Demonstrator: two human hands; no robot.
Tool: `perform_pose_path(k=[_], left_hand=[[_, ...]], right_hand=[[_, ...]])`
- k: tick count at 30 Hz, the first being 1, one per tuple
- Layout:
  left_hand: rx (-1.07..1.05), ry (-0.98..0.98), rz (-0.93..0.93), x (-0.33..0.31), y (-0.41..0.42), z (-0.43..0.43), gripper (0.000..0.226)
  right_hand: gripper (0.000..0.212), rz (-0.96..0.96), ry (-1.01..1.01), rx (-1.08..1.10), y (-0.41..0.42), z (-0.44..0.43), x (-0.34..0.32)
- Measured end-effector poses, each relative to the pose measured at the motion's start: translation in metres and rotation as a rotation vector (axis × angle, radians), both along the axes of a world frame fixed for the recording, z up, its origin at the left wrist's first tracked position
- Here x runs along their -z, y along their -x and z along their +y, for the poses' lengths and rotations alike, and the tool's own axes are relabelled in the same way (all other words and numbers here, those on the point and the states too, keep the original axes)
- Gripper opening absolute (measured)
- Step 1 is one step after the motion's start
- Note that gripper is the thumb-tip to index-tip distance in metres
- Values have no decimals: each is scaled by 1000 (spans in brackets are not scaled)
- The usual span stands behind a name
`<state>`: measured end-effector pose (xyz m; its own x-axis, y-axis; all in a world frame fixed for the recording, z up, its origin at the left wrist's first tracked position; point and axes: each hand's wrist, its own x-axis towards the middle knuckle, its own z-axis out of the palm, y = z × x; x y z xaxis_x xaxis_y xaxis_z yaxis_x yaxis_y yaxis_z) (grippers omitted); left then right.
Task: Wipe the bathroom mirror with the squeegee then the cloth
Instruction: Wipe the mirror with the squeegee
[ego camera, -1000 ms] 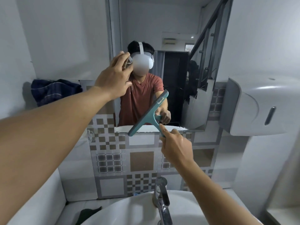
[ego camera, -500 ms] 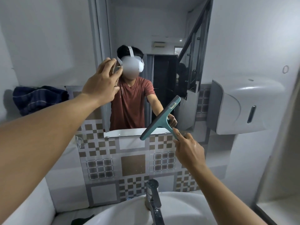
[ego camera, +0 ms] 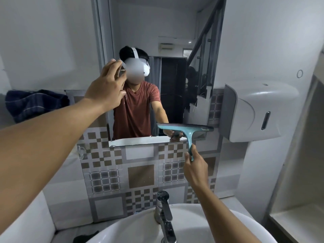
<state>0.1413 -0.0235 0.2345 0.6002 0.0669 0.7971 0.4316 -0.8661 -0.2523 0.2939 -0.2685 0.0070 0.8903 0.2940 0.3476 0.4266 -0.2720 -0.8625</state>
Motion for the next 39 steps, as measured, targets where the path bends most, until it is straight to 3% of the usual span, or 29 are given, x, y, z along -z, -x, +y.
perform_pose_path(k=[4, 8, 13, 19, 24, 31, 39], left_hand=[[5, -4, -13, 1, -1, 1, 61], [-11, -27, -5, 1, 1, 3, 57], [-19, -53, 48, 13, 6, 7, 73], [-40, -76, 57, 15, 6, 12, 72], [-70, -94, 69, 14, 8, 14, 66], [-101, -93, 61, 17, 5, 15, 62], [-105, -84, 65, 17, 5, 15, 61]], right_hand=[[37, 129, -114, -41, 23, 18, 2], [17, 280, -269, -91, 45, 39, 4], [22, 380, -345, -76, 72, 62, 3], [21, 427, -388, -134, 105, 84, 11], [20, 359, -415, -153, 119, 96, 17], [39, 267, -304, -177, 133, 111, 35], [44, 95, -128, -167, 140, 115, 45]])
